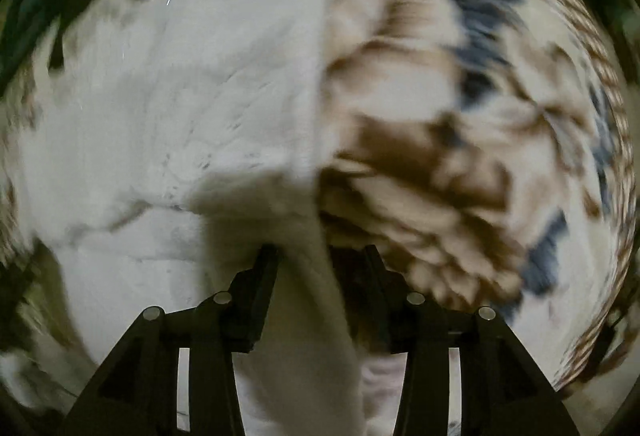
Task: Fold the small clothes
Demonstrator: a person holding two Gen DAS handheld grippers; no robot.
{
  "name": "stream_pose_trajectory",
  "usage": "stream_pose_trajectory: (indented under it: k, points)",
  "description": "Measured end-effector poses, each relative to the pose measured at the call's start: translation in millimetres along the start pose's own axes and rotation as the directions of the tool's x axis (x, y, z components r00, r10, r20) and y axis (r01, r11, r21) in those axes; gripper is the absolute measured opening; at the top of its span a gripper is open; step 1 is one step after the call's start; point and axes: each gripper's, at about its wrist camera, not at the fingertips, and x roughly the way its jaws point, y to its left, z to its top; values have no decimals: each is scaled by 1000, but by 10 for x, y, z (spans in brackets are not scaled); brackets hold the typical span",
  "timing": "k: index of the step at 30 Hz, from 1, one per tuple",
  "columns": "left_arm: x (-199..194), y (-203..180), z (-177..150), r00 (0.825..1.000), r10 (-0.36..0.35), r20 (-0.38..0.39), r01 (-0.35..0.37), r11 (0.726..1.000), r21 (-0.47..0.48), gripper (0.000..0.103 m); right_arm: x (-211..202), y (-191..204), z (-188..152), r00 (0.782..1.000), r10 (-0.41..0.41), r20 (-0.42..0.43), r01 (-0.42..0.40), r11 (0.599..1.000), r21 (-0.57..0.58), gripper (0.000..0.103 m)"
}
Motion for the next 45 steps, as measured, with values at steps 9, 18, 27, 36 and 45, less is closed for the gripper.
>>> stream_pose_trajectory:
  k: [9, 18, 27, 36, 45]
  points:
    - [86, 31, 19, 1000, 8, 1, -8, 1000, -18, 87, 100, -763, -157, 978, 196, 75, -204, 796, 571, 9]
    - [-278, 243, -156, 998, -46, 33, 48, 996, -71, 87, -397, -815, -355, 961, 252, -115, -193, 907, 375, 51]
    - [-749, 105, -778, 1000, -5, -14, 3, 991, -135, 87, 251, -851, -1350, 849, 325, -417, -261, 944, 204, 51]
    - [-1159, -432, -1595, 977, 104, -186, -143, 967, -210, 87, 191, -1023, -1518, 857, 250, -451, -276, 961, 8, 2]
    - [-1399, -1797, -2021, 971, -104, -214, 78, 989, -128, 87, -81, -1552, -541, 804, 431, -410, -425, 898, 111, 57]
